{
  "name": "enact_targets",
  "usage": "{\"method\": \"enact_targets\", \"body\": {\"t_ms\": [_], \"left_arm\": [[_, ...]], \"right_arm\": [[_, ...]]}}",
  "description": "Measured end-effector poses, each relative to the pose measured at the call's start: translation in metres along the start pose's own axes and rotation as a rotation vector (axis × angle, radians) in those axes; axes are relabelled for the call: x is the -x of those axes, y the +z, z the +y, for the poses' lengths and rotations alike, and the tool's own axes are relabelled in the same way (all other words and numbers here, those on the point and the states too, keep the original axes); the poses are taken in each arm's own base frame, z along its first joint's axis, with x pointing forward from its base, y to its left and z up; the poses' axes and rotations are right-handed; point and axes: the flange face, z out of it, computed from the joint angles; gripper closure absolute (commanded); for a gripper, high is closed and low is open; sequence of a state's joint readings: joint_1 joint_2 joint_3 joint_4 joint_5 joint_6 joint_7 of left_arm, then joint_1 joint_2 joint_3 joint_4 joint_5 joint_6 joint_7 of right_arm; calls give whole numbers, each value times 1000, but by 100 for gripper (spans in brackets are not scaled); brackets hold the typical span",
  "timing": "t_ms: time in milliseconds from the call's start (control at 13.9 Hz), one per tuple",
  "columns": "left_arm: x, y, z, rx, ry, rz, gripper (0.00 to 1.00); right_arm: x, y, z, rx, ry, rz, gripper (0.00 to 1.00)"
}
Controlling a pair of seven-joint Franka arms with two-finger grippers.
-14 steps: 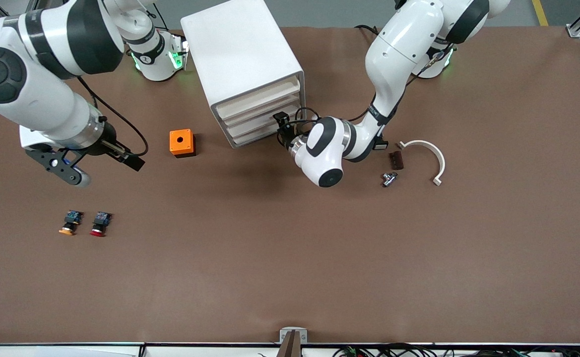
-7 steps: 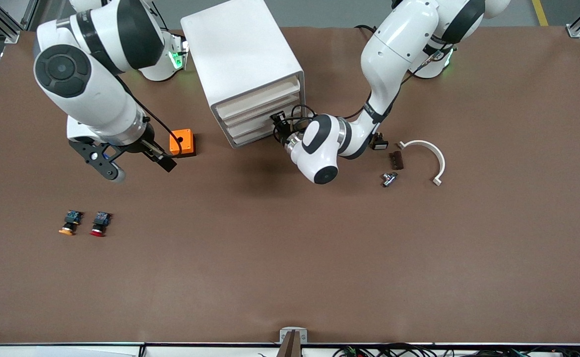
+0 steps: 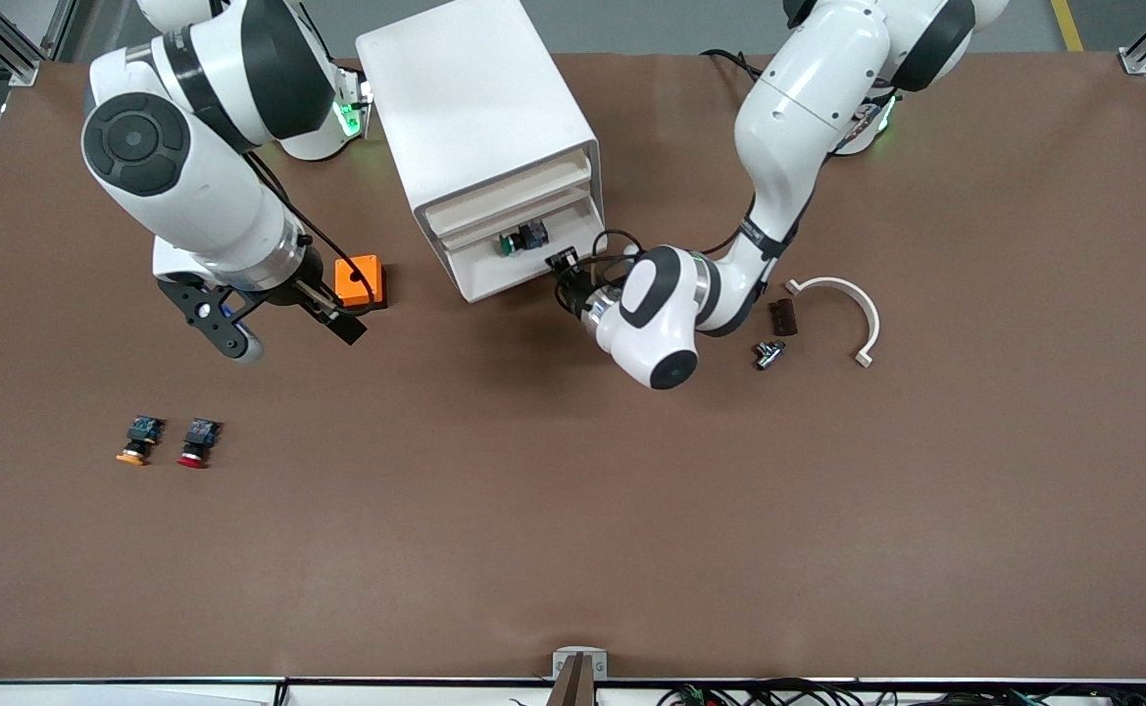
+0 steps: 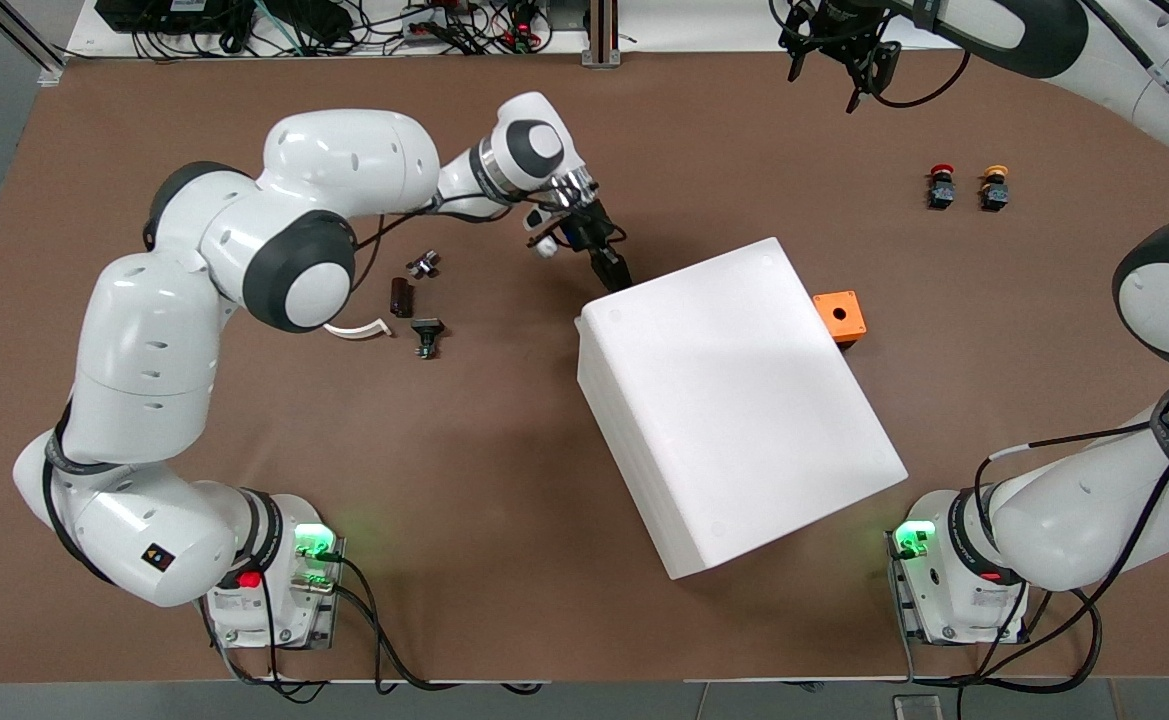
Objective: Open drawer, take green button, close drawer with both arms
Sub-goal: 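Pull the drawer open with the left gripper while the right gripper approaches, then grasp the green button in the drawer while the left gripper withdraws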
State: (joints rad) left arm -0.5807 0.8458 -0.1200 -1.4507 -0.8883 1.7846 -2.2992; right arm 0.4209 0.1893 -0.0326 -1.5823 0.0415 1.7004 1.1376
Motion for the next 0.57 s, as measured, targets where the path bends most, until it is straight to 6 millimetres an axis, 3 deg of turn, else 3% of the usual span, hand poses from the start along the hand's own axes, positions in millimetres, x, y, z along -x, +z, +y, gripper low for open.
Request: {"method": "enact_targets", "body": {"t_ms": [143,287,358,430,502,574], "left_arm": [[-5,-34,15,18,42,-48,86],[-13,-60,30,33,87,-89,79],[-14,-71,36,43,110,-109,70],[-15,-79,40,53,129,-124,44],[-16,-85,43,62,148,-135,7],[-15,-91,44,72,163,-148,1]], "right_arm": [[5,-2,-5,-36,33,-15,0],[22,0,-15,-45,55,-21,0],[36,5,-23,-49,76,-20,0],[54,14,-33,-55,98,-18,0],[75,25,-43,-65,118,-15,0],[97,38,-54,-79,144,-12,0]]}}
